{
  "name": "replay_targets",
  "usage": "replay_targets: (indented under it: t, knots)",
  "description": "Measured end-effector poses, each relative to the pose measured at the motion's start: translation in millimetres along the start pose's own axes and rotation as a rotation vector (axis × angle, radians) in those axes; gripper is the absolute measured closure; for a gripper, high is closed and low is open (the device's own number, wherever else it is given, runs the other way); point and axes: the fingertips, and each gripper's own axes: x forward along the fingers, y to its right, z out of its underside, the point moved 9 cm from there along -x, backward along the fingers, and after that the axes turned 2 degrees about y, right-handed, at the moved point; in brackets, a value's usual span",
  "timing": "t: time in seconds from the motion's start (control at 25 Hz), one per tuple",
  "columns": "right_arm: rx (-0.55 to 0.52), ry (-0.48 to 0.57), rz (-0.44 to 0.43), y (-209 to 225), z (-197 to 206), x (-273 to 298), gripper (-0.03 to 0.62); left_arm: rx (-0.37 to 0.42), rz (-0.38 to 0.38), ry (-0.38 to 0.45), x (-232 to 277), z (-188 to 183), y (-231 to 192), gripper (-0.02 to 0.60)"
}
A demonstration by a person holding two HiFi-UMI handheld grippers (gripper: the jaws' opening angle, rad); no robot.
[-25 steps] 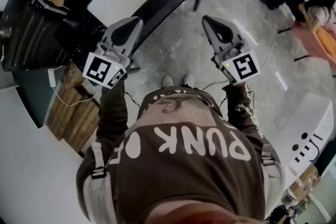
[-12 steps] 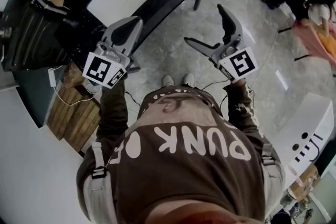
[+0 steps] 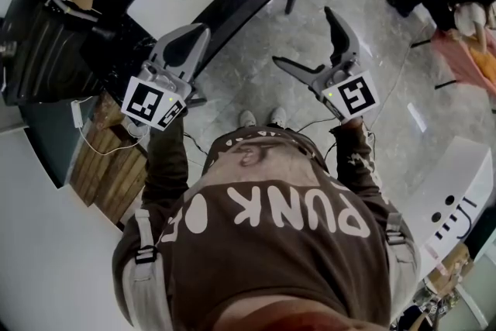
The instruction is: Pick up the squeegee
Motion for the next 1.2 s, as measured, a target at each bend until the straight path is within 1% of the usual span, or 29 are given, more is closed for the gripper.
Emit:
replay_targets:
  t: [0.2,0.44,0.76,1.0,1.2]
  knots:
    - [0.002,0.012,-0.002,6.7,0.0,-8.1,-0.001,0.007,-0.005,-0.005,7.1,-2.0,6.9,0.578]
    - [0.0,0.017,-0.011,19.4,2.8,-24.7,-0.001,0.017,-0.028,-0.006,18.7,-3.2,21.0,0.578]
    - [0.017,0.014,-0.001,46.3,11.7,-41.9,-0.001,0.016,-0.039,-0.02,39.1,1.7,35.7,0.578]
    - [0.027,0.009,0.006,69.5,21.4,-20.7,-0.001,0.011,-0.039,-0.028,60.3,10.9,11.0,0.578]
    - [0.027,-0.007,0.024,102.8,30.5,11.5,-0.001,0.002,-0.031,-0.018,91.2,20.1,-30.1,0.578]
